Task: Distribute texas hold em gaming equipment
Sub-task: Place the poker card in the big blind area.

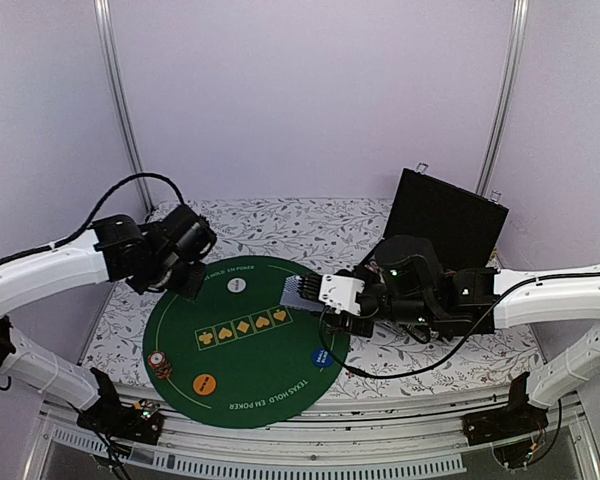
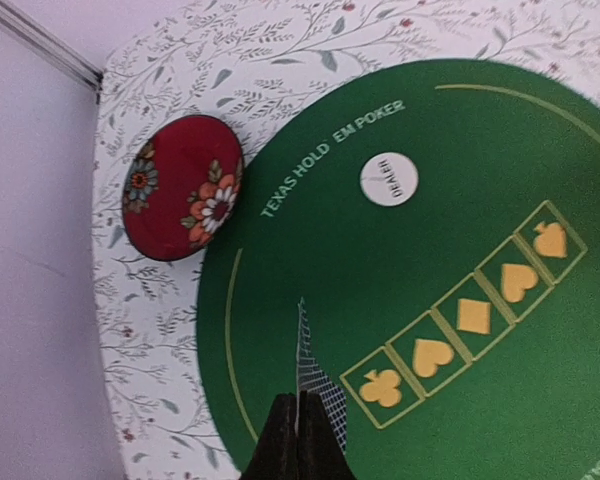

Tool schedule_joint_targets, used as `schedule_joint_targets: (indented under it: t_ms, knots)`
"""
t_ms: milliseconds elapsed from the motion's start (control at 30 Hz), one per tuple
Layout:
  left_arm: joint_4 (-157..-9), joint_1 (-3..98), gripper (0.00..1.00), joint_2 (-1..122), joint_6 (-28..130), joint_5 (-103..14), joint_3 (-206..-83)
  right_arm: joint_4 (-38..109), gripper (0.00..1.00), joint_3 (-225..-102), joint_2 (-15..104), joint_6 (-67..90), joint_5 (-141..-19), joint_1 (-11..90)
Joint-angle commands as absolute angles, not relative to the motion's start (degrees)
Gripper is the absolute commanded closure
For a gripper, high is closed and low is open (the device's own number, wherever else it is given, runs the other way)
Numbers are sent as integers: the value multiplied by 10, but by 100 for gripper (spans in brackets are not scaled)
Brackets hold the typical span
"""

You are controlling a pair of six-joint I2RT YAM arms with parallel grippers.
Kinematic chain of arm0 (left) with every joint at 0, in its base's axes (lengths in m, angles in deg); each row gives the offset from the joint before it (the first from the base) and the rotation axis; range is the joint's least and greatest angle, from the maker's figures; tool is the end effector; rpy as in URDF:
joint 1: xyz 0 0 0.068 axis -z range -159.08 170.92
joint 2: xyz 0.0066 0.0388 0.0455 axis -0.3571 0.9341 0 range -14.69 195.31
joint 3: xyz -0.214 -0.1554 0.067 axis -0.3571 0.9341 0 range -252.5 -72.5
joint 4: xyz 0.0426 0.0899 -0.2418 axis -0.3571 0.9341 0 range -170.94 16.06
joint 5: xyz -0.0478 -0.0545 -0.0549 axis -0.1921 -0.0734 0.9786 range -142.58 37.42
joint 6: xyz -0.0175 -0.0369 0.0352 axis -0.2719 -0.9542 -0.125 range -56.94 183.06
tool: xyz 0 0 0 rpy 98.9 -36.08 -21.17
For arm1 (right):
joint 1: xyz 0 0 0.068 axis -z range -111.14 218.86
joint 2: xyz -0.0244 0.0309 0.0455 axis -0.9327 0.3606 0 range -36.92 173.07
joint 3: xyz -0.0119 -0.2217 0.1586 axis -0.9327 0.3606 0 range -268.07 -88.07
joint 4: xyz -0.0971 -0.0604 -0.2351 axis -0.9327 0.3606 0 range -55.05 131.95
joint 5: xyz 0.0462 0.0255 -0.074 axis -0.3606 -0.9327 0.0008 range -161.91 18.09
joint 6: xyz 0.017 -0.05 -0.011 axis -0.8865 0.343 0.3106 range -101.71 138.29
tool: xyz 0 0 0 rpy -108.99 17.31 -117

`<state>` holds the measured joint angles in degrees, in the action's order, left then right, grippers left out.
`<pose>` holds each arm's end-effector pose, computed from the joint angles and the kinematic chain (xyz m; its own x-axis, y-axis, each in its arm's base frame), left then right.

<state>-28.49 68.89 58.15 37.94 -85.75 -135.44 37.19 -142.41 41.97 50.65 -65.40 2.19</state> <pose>0.1766 -0.1667 0.2908 -0.7287 0.2777 -0.6259 0.1572 0.9575 0.2417 0.1283 0.2872 0.2760 0.3161 -0.6100 -0.7266 -0.8324 0.1892 -0.5209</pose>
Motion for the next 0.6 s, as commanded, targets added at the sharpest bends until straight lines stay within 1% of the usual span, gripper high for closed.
schedule_joint_targets:
  t_ms: [0, 100, 200, 267, 433, 567]
  knots:
    - [-251, 730, 100, 650, 440, -1023, -1368, 368, 56, -1423, 398, 501, -663, 26]
    - [-248, 737, 100, 705, 452, -1042, -1375, 372, 56, -1422, 394, 500, -660, 26]
    - [-251, 735, 100, 713, 439, -989, -1377, 373, 56, -1416, 388, 499, -658, 25]
    - [-258, 735, 100, 699, 418, -939, -1373, 375, 56, -1414, 383, 498, -657, 25]
    - [-265, 737, 100, 642, 369, -856, -1349, 377, 56, -1408, 379, 498, -660, 26]
    - [-304, 743, 100, 597, 359, -766, -1330, 384, 57, -1409, 378, 497, -659, 25]
